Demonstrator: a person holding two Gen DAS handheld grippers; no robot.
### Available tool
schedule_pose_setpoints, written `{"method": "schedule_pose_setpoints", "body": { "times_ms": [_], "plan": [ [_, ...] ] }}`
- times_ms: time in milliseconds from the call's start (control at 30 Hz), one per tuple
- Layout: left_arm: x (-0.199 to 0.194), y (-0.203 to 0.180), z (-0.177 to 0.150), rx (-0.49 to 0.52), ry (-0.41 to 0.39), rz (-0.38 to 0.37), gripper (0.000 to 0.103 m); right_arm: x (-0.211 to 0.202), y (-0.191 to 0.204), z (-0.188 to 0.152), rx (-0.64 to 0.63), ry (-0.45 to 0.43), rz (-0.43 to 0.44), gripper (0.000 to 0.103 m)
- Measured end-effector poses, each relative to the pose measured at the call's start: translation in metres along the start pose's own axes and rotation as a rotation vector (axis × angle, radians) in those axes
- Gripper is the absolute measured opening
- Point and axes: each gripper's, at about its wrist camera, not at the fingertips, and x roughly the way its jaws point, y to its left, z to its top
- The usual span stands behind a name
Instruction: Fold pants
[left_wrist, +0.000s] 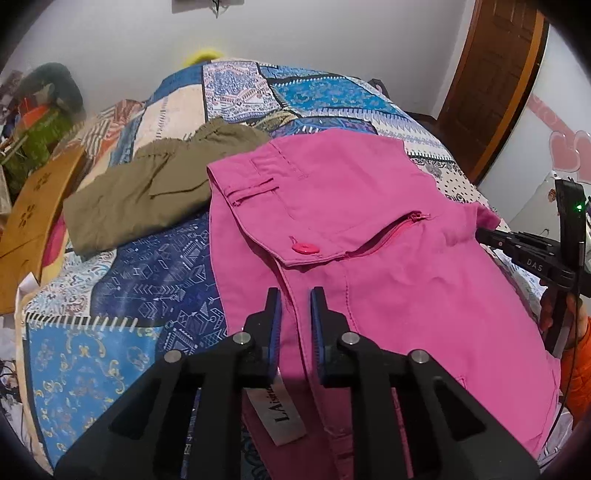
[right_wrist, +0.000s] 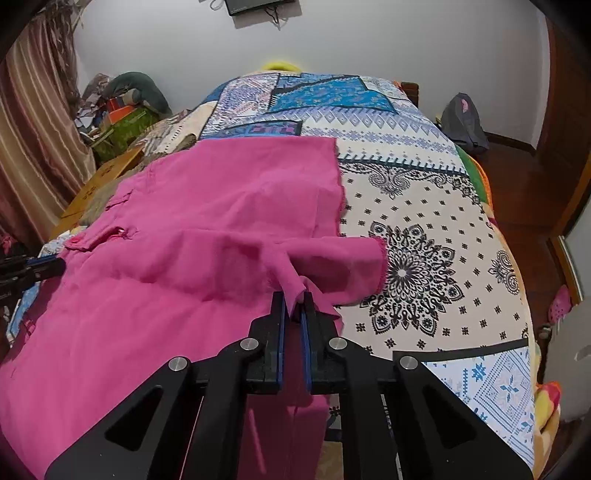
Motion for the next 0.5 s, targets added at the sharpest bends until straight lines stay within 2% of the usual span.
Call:
{"method": "schedule_pose_setpoints", "body": {
  "times_ms": [200,333,400,467,500],
  "plan": [
    [0.004,0.003,-0.003,0.024,0.018,0.087,0.017,0.005,0.005,0.003,-0.006,0.049,-0.058,0.005],
    [-0.014,0.012,0.004,0.004,0.0,0.072,0.019,-0.009,0.003,0.005,0.007,0.054,-0.027,0.007],
    [-0.027,0.015,0.01,0.002,-0.032,0.082,0.024,-0.022,0.001,0.01,0.009,0.032,-0.032,0.016],
    [-0.043,0.02,0.019,-0.012,-0.079,0.088,0.039,-0.038,0.001,0.019,-0.002,-0.009,-0.044,0.026],
    [-0.048,0.022,0.023,-0.019,-0.098,0.089,0.041,-0.044,0.002,0.023,-0.01,-0.029,-0.05,0.03]
  ]
}}
